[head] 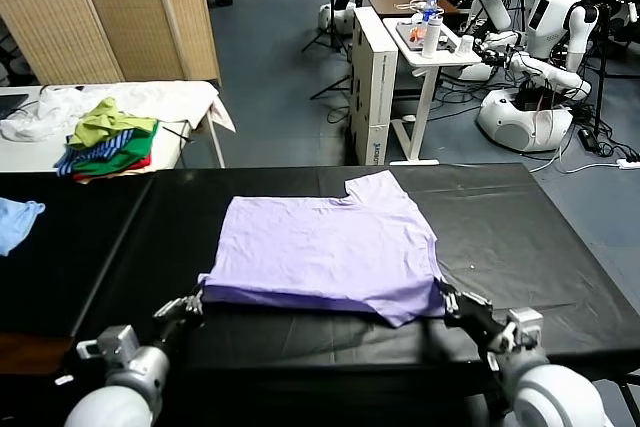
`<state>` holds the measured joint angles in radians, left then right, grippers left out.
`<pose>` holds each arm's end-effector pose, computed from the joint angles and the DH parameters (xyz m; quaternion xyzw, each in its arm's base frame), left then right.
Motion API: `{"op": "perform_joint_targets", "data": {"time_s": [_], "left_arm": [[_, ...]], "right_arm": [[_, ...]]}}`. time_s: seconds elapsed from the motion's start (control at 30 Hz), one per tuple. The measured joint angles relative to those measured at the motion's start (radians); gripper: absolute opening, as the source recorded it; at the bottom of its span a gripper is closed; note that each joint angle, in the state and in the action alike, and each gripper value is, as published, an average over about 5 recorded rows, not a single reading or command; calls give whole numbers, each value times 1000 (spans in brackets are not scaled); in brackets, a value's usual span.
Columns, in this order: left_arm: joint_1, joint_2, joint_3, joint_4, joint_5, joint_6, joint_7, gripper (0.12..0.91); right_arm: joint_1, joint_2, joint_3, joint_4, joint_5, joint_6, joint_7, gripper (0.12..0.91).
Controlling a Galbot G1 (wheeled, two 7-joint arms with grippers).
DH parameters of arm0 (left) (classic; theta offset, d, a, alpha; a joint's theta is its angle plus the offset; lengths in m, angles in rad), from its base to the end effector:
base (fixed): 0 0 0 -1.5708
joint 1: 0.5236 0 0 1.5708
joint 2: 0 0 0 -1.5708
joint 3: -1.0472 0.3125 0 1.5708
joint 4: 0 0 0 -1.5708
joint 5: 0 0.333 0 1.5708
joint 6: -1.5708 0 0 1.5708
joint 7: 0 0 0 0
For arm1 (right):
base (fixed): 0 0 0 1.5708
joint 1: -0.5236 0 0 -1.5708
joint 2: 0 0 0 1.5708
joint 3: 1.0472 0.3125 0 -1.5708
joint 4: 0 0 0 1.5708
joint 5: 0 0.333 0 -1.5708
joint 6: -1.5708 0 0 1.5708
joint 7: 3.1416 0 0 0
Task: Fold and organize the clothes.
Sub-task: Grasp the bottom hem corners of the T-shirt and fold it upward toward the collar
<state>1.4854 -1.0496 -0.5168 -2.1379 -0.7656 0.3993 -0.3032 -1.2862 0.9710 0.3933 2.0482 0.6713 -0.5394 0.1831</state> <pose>0.2048 0.0649 -0.2250 -0.0211 -0.9751 0.0920 0.2009 0.2486 -0.0583 -0.2184 0.1083 -0.9677 -0.0001 0.2275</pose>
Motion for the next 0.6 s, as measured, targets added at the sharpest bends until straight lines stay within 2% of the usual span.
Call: {"op": "perform_joint_targets", "data": {"time_s": [0.17, 0.27, 0.4, 0.6], "left_arm": [[-60, 32, 27, 45, -1, 3, 0, 147], [-86, 48, 44, 69, 3, 7, 3, 147], [-112, 57, 63, 100, 11, 10, 2, 147], [-142, 63, 86, 129, 12, 13, -3, 147]], "right_arm": [[70, 1, -54, -52, -8, -1, 6, 140], [102, 8, -77, -76, -25, -5, 24, 140], [130, 15, -89, -101, -41, -13, 43, 140], [147, 21, -94, -117, -41, -14, 44, 140]]}}
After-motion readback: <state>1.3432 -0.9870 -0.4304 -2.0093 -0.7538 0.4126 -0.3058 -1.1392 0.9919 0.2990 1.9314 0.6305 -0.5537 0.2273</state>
